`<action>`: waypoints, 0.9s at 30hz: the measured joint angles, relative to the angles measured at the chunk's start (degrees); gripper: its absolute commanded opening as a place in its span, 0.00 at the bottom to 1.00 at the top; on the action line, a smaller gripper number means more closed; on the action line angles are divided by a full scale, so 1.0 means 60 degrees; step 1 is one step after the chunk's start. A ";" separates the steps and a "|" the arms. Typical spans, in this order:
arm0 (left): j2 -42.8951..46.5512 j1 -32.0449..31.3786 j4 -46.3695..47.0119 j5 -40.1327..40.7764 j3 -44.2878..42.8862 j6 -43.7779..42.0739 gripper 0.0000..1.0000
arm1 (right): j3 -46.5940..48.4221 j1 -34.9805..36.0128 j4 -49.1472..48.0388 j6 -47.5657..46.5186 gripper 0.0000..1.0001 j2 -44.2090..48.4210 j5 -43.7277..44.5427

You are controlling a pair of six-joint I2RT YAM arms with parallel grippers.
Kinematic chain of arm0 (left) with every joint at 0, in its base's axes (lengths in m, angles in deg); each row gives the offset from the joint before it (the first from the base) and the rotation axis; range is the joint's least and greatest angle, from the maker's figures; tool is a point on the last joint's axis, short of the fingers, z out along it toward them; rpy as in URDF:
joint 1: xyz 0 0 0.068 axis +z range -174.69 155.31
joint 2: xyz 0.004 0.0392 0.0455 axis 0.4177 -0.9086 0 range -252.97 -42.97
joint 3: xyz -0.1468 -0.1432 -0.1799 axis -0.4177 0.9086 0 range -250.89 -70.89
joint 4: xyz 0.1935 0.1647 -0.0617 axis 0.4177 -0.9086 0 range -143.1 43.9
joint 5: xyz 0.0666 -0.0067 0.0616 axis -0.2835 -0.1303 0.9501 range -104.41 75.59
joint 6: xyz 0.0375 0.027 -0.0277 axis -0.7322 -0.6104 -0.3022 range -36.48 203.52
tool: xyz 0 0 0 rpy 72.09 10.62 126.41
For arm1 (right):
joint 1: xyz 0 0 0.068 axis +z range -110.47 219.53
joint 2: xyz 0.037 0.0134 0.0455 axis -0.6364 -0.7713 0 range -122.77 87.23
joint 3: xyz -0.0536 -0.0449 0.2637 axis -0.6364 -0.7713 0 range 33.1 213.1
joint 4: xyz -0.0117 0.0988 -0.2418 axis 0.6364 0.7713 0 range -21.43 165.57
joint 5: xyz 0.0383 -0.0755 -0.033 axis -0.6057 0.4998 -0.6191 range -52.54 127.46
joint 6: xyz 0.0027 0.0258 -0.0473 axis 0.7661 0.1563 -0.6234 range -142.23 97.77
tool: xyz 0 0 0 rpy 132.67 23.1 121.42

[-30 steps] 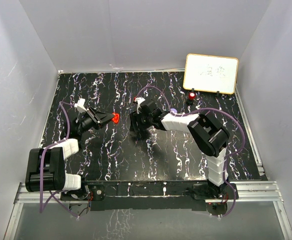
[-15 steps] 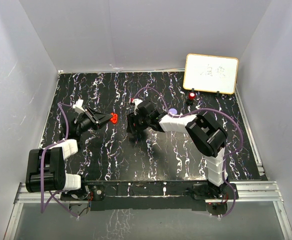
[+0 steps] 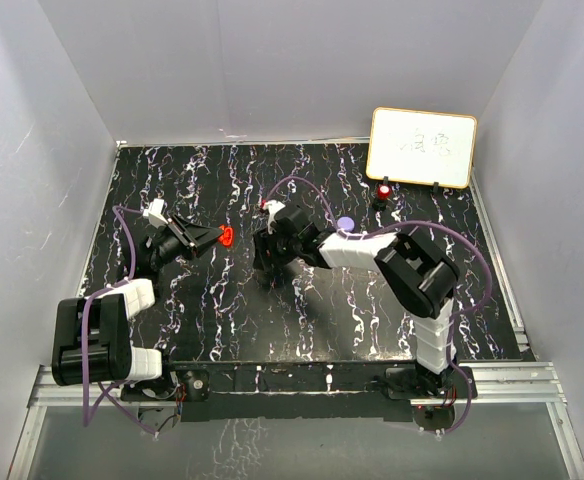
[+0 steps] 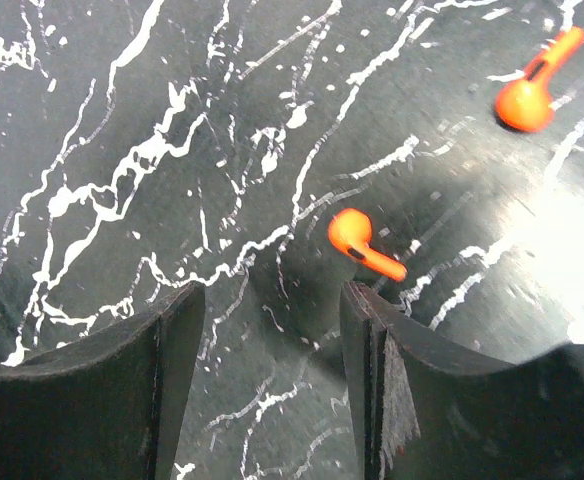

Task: Insert the wireless bluetooth earbuds into the charging case
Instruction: Pick up the earbud from the center of the board.

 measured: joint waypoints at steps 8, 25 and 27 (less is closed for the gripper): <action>0.0000 0.0025 0.0091 -0.0033 0.0033 0.0007 0.00 | -0.0415 0.0000 0.0401 -0.0798 0.54 0.1209 0.1158; 0.0033 0.0073 0.0215 -0.0197 0.0157 0.0146 0.00 | 0.0022 -0.0018 0.0739 -0.3089 0.54 0.0364 0.0965; 0.0033 0.0073 0.0240 -0.0208 0.0157 0.0149 0.00 | 0.0084 -0.0018 0.0739 -0.3202 0.54 0.0266 0.0849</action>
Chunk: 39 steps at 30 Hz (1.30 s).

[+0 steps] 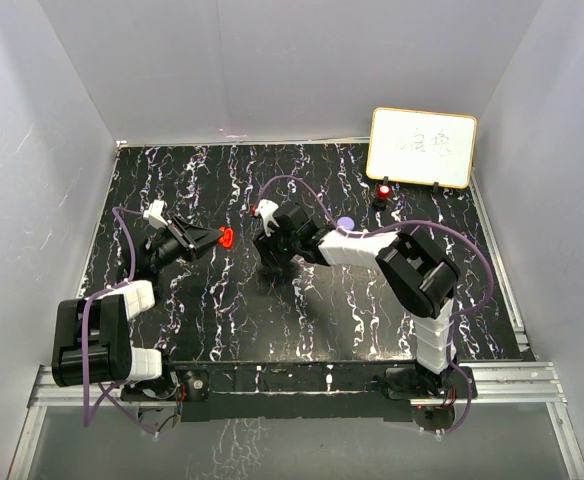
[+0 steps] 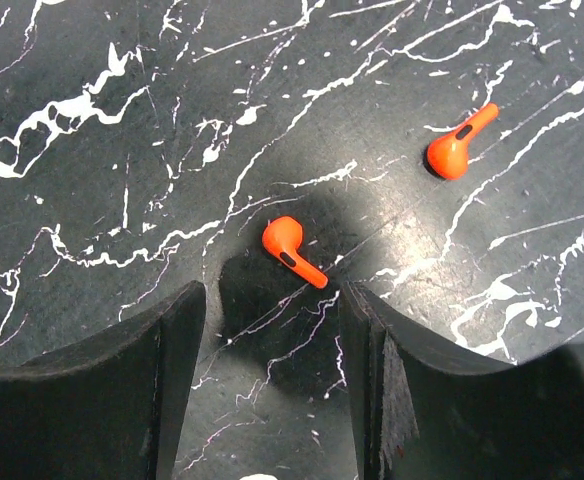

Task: Insert the wireless bluetooth earbuds into the charging case
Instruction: Pick up the earbud from the center of the board.

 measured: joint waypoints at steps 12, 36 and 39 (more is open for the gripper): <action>0.0000 0.0011 0.0153 -0.0051 0.0000 0.0066 0.00 | 0.0452 -0.0004 -0.0011 -0.0678 0.52 -0.0506 -0.0313; -0.0051 0.0073 0.0204 -0.0062 0.0007 0.0106 0.00 | 0.0936 -0.0007 0.0055 -0.1315 0.37 -0.0954 -0.0066; -0.0051 0.0073 0.0222 -0.0066 0.0011 0.0131 0.00 | 0.0965 -0.0007 0.0055 -0.1330 0.35 -0.0980 -0.0066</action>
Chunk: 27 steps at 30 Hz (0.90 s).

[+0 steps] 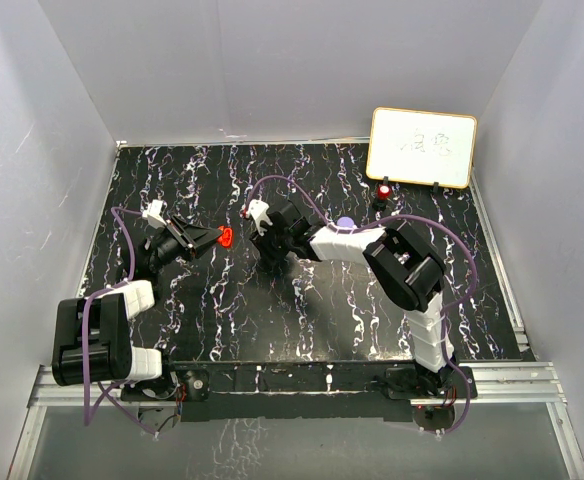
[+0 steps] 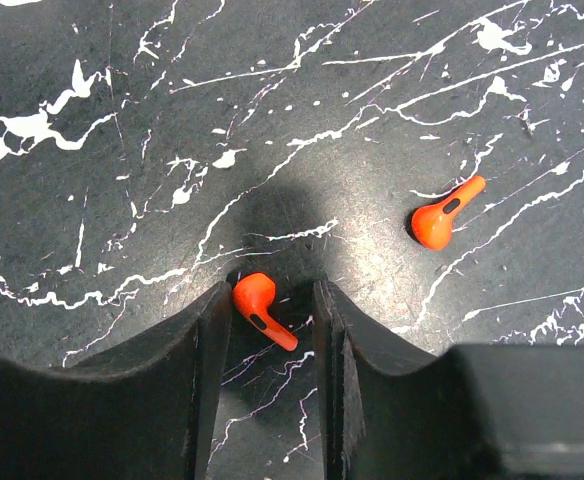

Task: Insert the wireless bluetooth earbuds into the charging case
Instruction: Pick up the earbud from the center of the board.

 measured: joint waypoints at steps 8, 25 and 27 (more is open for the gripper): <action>-0.0007 0.0000 0.0029 0.0000 0.0007 0.0036 0.00 | 0.0000 0.0000 0.0004 -0.0007 0.28 -0.0004 0.0044; -0.0007 0.0007 0.0036 -0.0022 0.0007 0.0091 0.00 | 0.0127 -0.0004 0.0022 0.0036 0.11 -0.0080 0.0102; -0.0007 0.0007 0.0036 -0.0047 0.0007 0.0109 0.00 | 0.0124 -0.0058 -0.0004 0.0131 0.09 -0.0080 0.0022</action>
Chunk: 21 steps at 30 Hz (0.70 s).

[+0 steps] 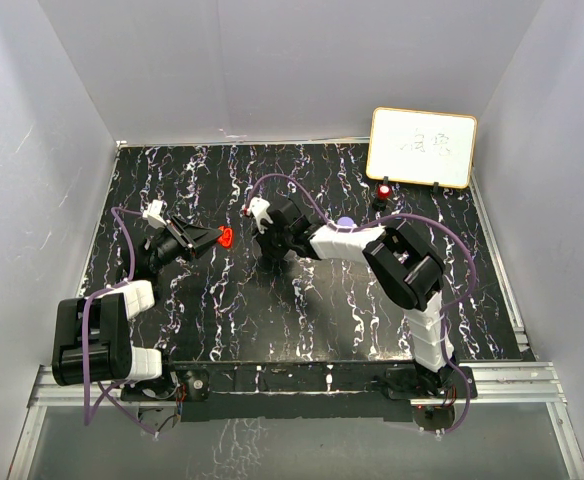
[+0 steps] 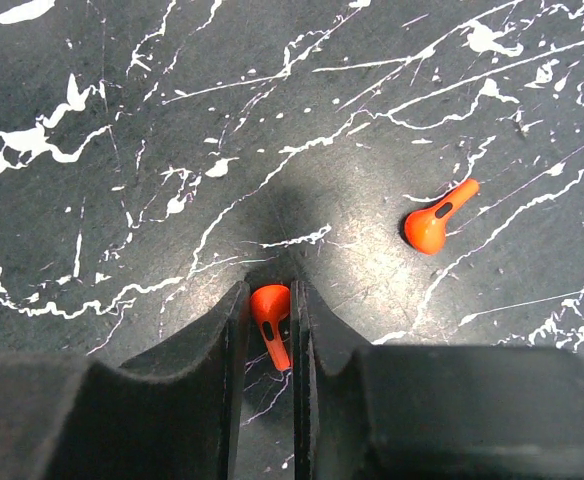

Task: Insert the wireless bluetooth earbuds into the charging case
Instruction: Pick up the earbud from the center of the board.

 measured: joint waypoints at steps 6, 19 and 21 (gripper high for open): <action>0.0000 0.0000 -0.0011 -0.0091 0.0000 -0.0004 0.00 | -0.0149 -0.0328 -0.0240 0.0652 0.06 0.0160 -0.0765; 0.0000 0.0000 -0.0004 -0.0153 0.0000 0.0073 0.00 | -0.1337 -0.1381 -0.1934 0.2441 0.03 0.1366 -0.2386; 0.0000 0.0000 0.0025 -0.0160 0.0004 0.0149 0.00 | -0.1887 -0.1439 -0.2521 0.2754 0.02 0.1679 -0.2550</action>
